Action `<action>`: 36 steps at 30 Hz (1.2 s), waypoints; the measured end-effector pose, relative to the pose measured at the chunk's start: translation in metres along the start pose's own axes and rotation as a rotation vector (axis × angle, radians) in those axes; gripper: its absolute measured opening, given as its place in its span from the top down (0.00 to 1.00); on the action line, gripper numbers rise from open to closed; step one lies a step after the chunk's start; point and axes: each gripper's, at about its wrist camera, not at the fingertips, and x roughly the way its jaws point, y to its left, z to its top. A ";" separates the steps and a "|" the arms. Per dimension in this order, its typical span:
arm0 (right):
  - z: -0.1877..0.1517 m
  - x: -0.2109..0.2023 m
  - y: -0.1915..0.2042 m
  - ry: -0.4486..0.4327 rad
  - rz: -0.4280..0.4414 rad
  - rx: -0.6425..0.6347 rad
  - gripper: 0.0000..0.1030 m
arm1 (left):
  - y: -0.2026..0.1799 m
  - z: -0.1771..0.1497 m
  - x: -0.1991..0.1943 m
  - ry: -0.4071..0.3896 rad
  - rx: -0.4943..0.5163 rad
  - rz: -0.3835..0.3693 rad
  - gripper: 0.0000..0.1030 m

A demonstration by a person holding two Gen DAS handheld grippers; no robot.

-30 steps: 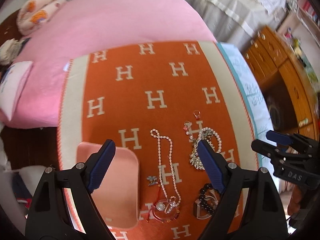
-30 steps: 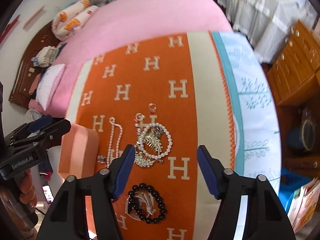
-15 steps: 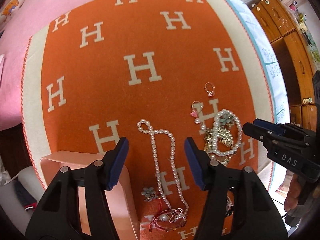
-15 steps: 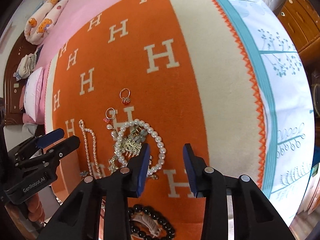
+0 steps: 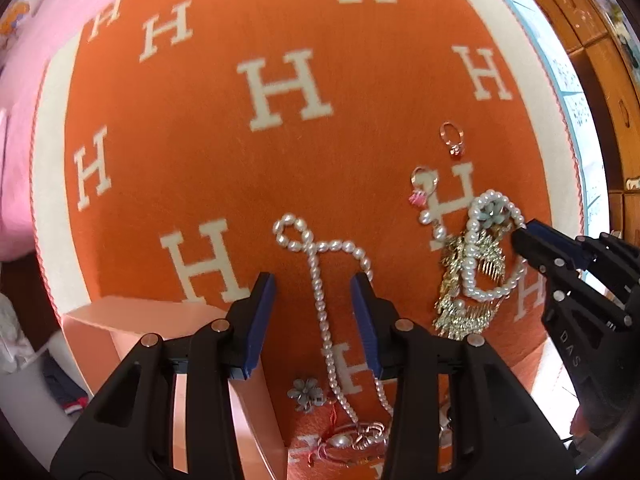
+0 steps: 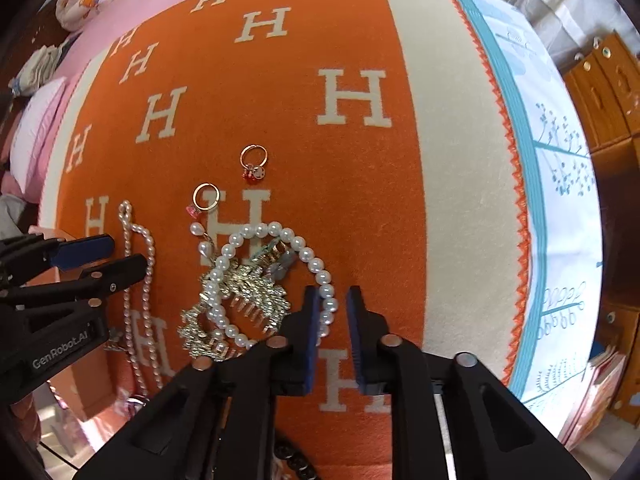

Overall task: Organize jewelry
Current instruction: 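Lower the left tool onto the long pearl necklace and close it, then carry the pearl necklace into the pink tray and open the left tool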

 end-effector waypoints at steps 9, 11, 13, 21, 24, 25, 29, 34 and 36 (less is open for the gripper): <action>-0.025 -0.016 -0.023 -0.025 0.085 0.037 0.93 | -0.009 -0.008 0.000 -0.012 -0.046 -0.044 0.98; -0.033 -0.031 -0.024 -0.045 0.117 0.050 0.93 | -0.005 -0.016 -0.008 -0.030 -0.070 -0.066 0.98; -0.038 -0.046 -0.026 -0.067 0.134 0.051 0.93 | -0.003 -0.025 -0.021 -0.051 -0.091 -0.102 0.98; -0.047 -0.134 -0.046 -0.178 0.229 0.061 0.93 | 0.008 -0.064 -0.119 -0.203 -0.132 -0.208 0.98; -0.054 -0.169 -0.039 -0.230 0.266 0.044 0.93 | 0.031 -0.088 -0.170 -0.260 -0.139 -0.224 0.98; -0.056 -0.176 -0.039 -0.240 0.273 0.038 0.93 | 0.034 -0.096 -0.183 -0.279 -0.142 -0.227 0.98; -0.067 -0.215 -0.029 -0.286 0.315 -0.003 0.93 | 0.045 -0.131 -0.237 -0.363 -0.162 -0.243 0.98; -0.076 -0.250 -0.007 -0.324 0.356 -0.070 0.93 | 0.057 -0.164 -0.285 -0.457 -0.192 -0.231 0.98; -0.078 -0.261 0.005 -0.331 0.368 -0.099 0.93 | 0.063 -0.178 -0.301 -0.484 -0.198 -0.229 0.98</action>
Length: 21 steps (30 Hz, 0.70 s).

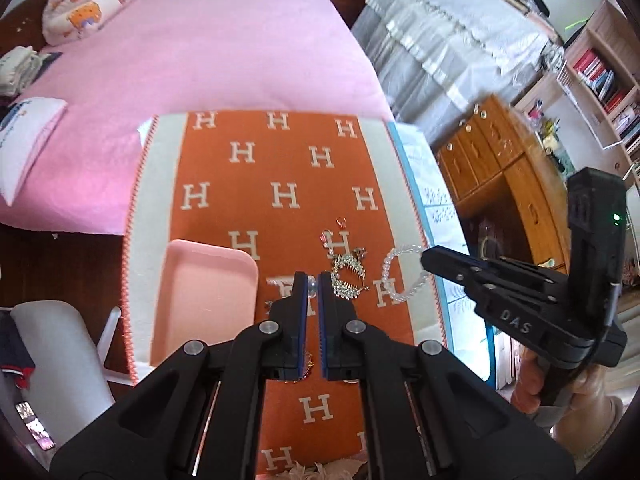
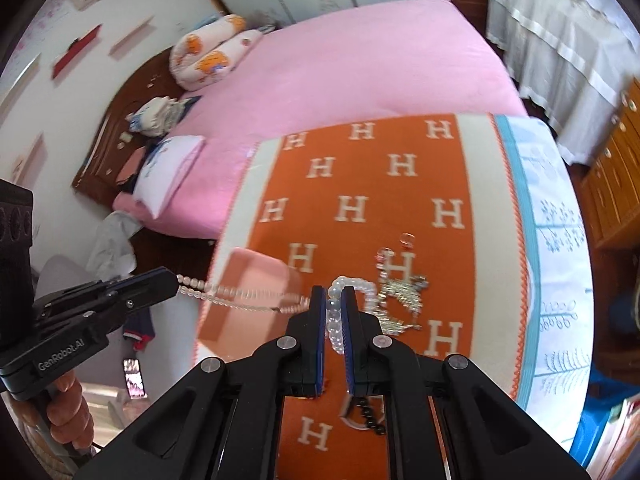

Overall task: Organize jewelry
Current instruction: 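Carry the pearl necklace into the pink tray and open the left tool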

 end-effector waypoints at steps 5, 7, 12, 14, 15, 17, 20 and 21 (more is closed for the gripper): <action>0.004 -0.006 0.043 0.007 0.036 -0.091 0.93 | 0.014 -0.011 -0.034 -0.044 -0.031 0.006 0.98; 0.005 -0.004 0.058 0.014 0.045 -0.120 0.93 | 0.019 -0.015 -0.044 -0.057 -0.040 0.016 0.98; 0.004 0.013 0.096 0.053 0.069 -0.193 0.93 | 0.038 -0.030 -0.060 -0.079 -0.072 0.046 0.98; 0.000 0.024 0.113 0.080 0.078 -0.225 0.93 | 0.049 -0.036 -0.061 -0.080 -0.088 0.054 0.98; -0.002 0.030 0.121 0.094 0.083 -0.237 0.93 | 0.053 -0.039 -0.063 -0.081 -0.094 0.058 0.98; -0.007 0.040 0.134 0.117 0.088 -0.262 0.93 | 0.060 -0.044 -0.064 -0.085 -0.105 0.065 0.98; -0.014 0.055 0.150 0.145 0.085 -0.298 0.93 | 0.071 -0.051 -0.064 -0.087 -0.124 0.067 0.98; -0.015 0.060 0.154 0.156 0.084 -0.309 0.93 | 0.074 -0.054 -0.063 -0.085 -0.132 0.063 0.98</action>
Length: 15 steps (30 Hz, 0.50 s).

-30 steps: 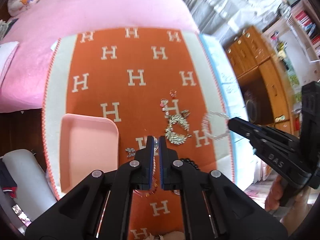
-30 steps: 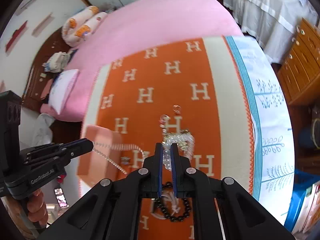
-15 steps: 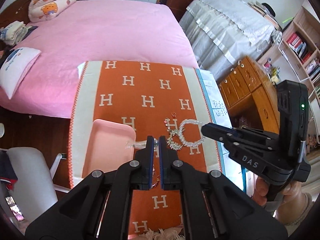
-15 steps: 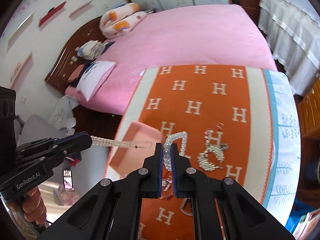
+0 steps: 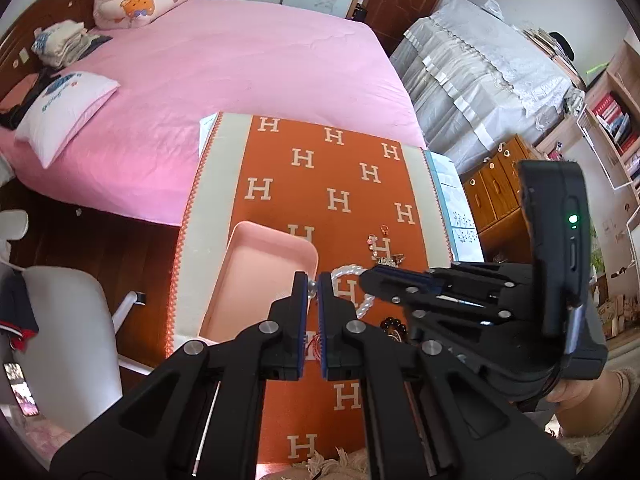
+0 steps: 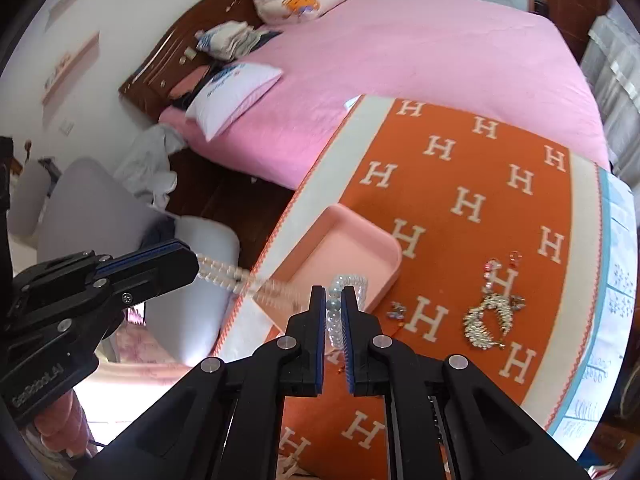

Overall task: Organize jewelry
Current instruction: 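Carry the pearl necklace into the pink tray and open the left tool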

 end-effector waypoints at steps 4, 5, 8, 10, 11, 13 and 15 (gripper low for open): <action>0.003 0.026 0.016 0.045 -0.005 -0.032 0.93 | 0.015 -0.009 0.012 0.028 -0.032 0.001 0.98; 0.005 0.036 0.019 0.061 -0.007 -0.036 0.93 | 0.019 -0.012 0.018 0.042 -0.043 0.001 0.98; 0.004 0.055 0.021 0.096 -0.013 -0.039 0.93 | 0.028 -0.020 0.039 0.078 -0.061 0.013 0.98; 0.004 0.074 0.021 0.132 -0.010 -0.032 0.93 | 0.033 -0.027 0.050 0.101 -0.071 0.022 0.98; 0.003 0.078 0.021 0.140 -0.010 -0.031 0.93 | 0.036 -0.030 0.059 0.116 -0.076 0.028 0.98; 0.002 0.096 0.020 0.170 -0.018 -0.025 0.93 | 0.041 -0.036 0.072 0.134 -0.080 0.046 0.98; -0.001 0.108 0.018 0.189 -0.020 -0.019 0.93 | 0.047 -0.042 0.087 0.154 -0.092 0.063 0.98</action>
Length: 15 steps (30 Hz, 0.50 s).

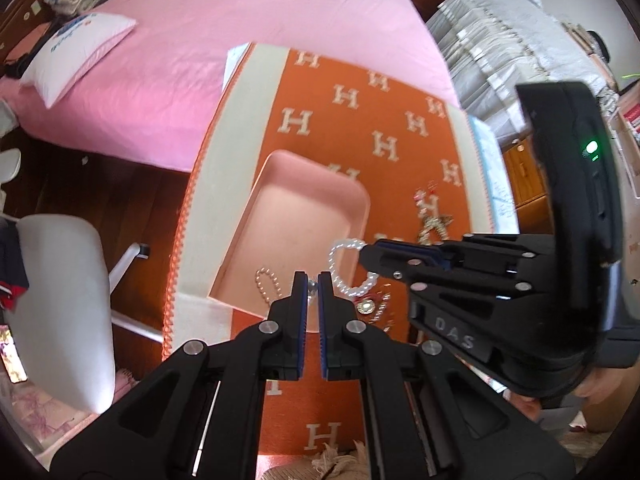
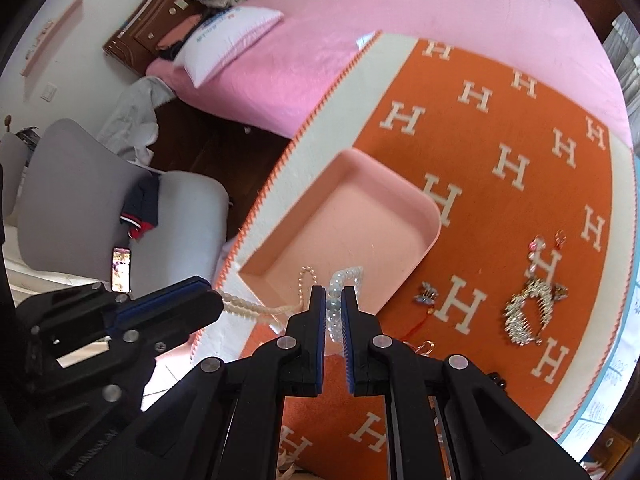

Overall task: Organize jewelry
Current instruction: 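Carry the pearl necklace into the pink tray and open the left tool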

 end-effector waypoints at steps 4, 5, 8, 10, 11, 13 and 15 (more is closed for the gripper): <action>-0.001 0.025 -0.003 0.046 -0.001 0.015 0.93 | 0.009 -0.005 0.027 0.028 -0.017 0.054 0.97; -0.001 0.032 -0.004 0.062 0.002 0.025 0.92 | 0.012 -0.008 0.032 0.032 -0.018 0.067 0.97; -0.001 0.042 -0.009 0.087 0.019 0.047 0.87 | 0.018 -0.011 0.042 0.059 -0.028 0.081 0.90; -0.001 0.045 -0.012 0.093 0.018 0.056 0.81 | 0.023 -0.012 0.046 0.061 -0.042 0.093 0.76; -0.001 0.045 -0.012 0.093 0.019 0.059 0.80 | 0.024 -0.011 0.046 0.057 -0.047 0.098 0.63; -0.001 0.045 -0.016 0.091 0.025 0.071 0.79 | 0.027 -0.011 0.044 0.038 -0.052 0.108 0.55; -0.001 0.042 -0.017 0.088 0.030 0.077 0.79 | 0.028 -0.011 0.044 0.029 -0.049 0.120 0.55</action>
